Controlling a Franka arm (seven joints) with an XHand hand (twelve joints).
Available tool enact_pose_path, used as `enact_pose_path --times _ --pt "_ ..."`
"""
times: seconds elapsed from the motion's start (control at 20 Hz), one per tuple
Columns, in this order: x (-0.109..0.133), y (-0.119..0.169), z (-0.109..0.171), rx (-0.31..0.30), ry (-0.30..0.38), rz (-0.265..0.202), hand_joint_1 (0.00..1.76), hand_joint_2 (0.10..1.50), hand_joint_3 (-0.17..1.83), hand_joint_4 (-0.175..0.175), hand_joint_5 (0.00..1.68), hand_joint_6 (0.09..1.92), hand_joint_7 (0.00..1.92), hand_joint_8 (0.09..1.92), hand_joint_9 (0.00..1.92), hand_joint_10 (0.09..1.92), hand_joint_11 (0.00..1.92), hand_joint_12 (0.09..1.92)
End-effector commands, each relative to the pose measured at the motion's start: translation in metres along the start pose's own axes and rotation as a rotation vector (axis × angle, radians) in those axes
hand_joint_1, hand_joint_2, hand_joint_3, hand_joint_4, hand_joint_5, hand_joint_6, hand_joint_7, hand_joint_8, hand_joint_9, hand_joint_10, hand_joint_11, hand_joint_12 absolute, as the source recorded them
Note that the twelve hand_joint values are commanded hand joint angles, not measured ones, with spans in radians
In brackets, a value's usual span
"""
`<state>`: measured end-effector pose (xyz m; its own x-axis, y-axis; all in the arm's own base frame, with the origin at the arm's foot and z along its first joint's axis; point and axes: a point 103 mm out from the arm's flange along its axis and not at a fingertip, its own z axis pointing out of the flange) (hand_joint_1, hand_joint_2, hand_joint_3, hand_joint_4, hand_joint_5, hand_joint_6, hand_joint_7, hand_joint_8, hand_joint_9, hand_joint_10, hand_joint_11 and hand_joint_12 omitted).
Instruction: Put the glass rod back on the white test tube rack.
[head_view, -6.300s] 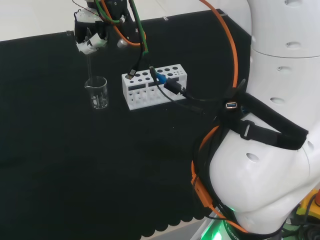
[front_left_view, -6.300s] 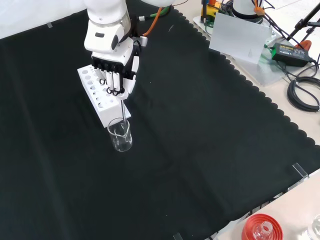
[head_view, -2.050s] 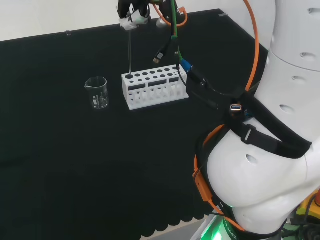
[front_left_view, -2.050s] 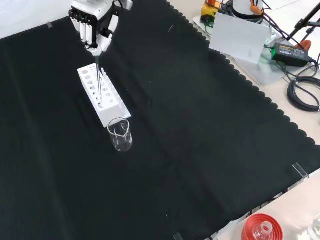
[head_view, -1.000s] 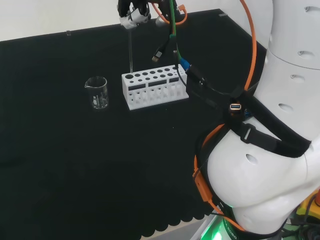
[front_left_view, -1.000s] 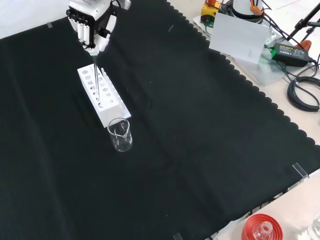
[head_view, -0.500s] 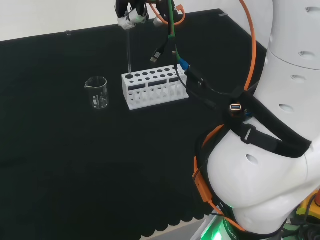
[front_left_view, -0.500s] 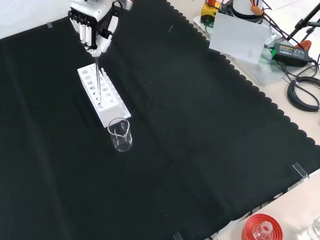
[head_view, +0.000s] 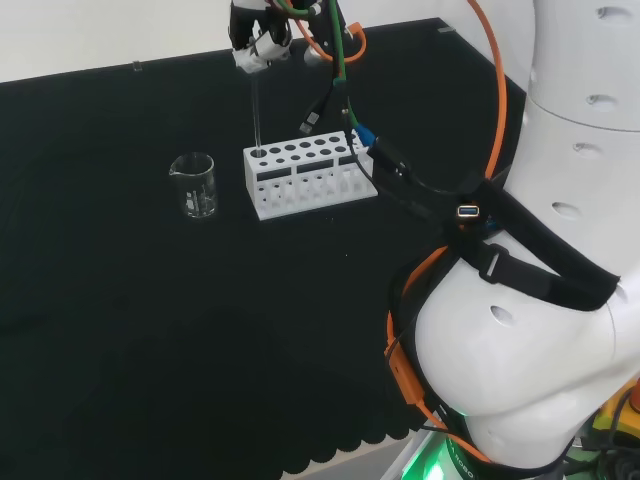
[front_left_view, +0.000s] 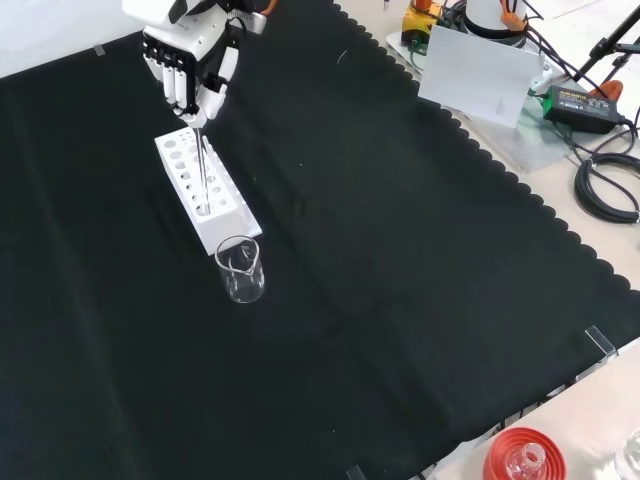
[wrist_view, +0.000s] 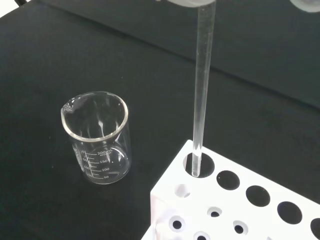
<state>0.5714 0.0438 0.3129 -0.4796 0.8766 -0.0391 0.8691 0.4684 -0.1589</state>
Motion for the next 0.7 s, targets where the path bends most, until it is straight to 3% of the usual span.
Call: enact_pose_path --times 0.05,0.7 --pt "-0.004 0.006 0.011 0.001 0.010 -0.007 1.30 1.10 -0.17 -0.175 1.17 0.71 1.21 0.72 1.67 0.54 1.62 0.56" --pt "-0.019 0.028 0.048 0.051 0.008 -0.024 1.30 1.10 -0.17 -0.175 1.16 0.71 1.21 0.72 1.67 0.54 1.62 0.56"
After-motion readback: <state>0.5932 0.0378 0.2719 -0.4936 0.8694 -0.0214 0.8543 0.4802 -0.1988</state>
